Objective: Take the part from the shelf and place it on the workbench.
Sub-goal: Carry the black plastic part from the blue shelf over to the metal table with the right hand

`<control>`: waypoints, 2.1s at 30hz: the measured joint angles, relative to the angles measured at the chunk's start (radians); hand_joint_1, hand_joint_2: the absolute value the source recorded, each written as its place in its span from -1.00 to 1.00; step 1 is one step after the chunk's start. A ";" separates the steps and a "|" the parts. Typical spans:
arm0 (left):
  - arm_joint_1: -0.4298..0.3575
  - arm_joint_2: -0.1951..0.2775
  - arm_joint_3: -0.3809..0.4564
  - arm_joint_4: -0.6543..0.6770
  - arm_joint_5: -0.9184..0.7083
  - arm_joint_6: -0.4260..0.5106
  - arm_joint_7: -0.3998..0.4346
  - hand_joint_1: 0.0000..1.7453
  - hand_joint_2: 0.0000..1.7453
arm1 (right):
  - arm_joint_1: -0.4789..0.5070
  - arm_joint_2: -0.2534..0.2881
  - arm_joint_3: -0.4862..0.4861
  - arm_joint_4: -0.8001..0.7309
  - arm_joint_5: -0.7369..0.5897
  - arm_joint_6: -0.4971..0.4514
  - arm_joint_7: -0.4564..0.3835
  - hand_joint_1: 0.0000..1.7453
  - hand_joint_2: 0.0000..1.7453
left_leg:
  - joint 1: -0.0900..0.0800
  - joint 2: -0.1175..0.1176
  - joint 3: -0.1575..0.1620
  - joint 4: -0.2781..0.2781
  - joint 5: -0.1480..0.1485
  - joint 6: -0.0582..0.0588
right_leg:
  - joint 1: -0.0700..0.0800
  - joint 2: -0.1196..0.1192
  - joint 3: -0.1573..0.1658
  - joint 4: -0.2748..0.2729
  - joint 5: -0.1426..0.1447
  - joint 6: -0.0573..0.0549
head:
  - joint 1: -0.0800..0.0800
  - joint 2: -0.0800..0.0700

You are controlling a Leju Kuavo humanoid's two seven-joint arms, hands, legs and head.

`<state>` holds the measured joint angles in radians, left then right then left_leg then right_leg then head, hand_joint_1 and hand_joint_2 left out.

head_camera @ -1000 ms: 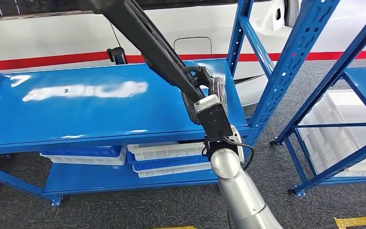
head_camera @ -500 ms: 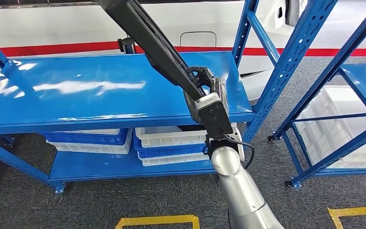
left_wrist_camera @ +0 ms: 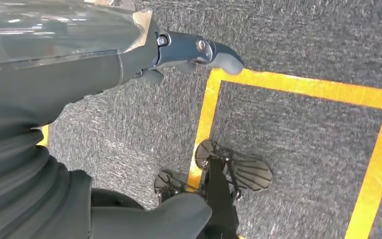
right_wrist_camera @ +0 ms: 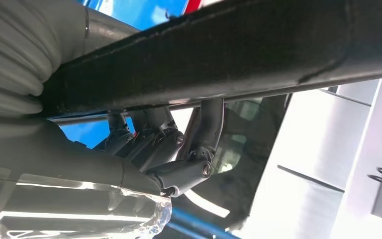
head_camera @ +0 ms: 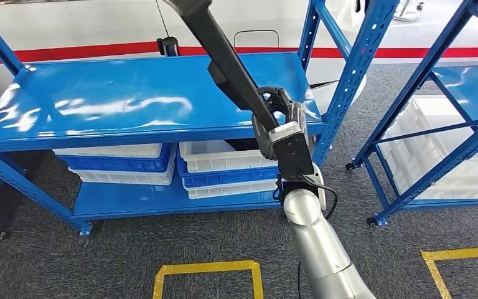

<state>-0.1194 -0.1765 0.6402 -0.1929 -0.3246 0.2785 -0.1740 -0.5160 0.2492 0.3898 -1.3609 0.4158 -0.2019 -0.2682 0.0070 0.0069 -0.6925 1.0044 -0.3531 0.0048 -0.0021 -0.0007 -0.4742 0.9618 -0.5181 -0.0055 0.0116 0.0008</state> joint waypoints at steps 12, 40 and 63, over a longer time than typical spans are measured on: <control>-0.003 0.000 0.006 0.000 0.001 -0.004 -0.006 -1.00 1.00 | -0.004 -0.002 -0.019 0.007 -0.017 -0.007 -0.014 1.00 1.00 | 0.037 -0.016 0.194 0.034 -0.170 -0.049 | -0.011 -0.004 -0.153 0.041 0.118 0.030 | -0.010 0.000; 0.004 0.002 0.042 0.000 0.009 -0.010 -0.039 -1.00 1.00 | 0.112 -0.034 -0.085 -0.002 -0.170 0.140 -0.087 1.00 1.00 | 0.034 -0.011 0.114 0.132 -0.158 -0.050 | -0.008 -0.007 -0.144 0.052 0.092 0.005 | -0.017 0.000; 0.000 0.004 0.094 -0.001 0.045 -0.006 -0.050 -1.00 1.00 | 0.053 -0.044 -0.157 0.106 -0.262 0.196 -0.154 1.00 1.00 | 0.013 -0.003 -0.015 0.015 0.019 -0.002 | 0.004 0.005 0.007 0.025 -0.038 0.038 | -0.012 0.000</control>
<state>-0.1193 -0.1728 0.7338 -0.1938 -0.2796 0.2729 -0.2243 -0.4631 0.2054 0.2327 -1.2554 0.1537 -0.0061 -0.4223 0.0205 0.0039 -0.7074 1.0193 -0.3337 0.0032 0.0023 0.0046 -0.4677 0.9866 -0.5563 0.0328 -0.0004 0.0008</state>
